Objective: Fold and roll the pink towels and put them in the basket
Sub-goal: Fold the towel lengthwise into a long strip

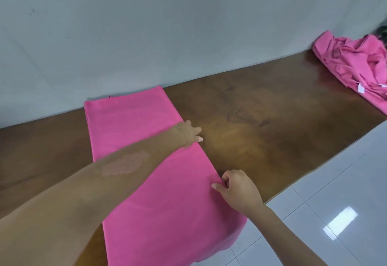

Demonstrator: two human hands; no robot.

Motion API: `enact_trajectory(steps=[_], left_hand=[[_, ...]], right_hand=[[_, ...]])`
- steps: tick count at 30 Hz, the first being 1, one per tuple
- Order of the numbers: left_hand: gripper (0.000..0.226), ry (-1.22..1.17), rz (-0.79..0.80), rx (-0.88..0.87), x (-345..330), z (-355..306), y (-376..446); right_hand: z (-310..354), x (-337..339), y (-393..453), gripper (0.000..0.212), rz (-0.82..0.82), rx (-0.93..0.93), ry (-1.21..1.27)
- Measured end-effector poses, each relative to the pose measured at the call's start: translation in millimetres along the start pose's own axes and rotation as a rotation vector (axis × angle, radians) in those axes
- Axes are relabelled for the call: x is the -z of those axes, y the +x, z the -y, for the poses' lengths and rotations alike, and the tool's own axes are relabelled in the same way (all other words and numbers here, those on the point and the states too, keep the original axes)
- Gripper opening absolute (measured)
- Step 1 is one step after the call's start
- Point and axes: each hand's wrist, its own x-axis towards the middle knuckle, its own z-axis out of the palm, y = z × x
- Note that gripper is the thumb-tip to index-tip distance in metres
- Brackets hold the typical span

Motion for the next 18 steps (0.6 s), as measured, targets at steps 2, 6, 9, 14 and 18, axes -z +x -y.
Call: enact_trajectory(steps=[2, 6, 9, 14, 18], left_hand=[[0.056, -0.019, -0.011, 0.129, 0, -12, 0], [0.06, -0.106, -0.049, 0.4, -7, -32, 5], [0.047, -0.11, 0.005, 0.447, -7, -40, 6], [0.037, -0.247, -0.063, 0.451, -6, -38, 2], [0.036, -0.511, -0.185, 0.484, -15, -24, -1]], right_hand=[[-4, 4, -6, 0.047, 0.036, 0.02, -0.055], [-13, 9, -20, 0.056, 0.066, 0.056, -0.103], [-23, 11, -30, 0.057, 0.08, 0.073, -0.093], [-40, 17, -42, 0.053, 0.138, 0.096, -0.061], [-47, 17, -60, 0.051, 0.113, 0.116, 0.141]])
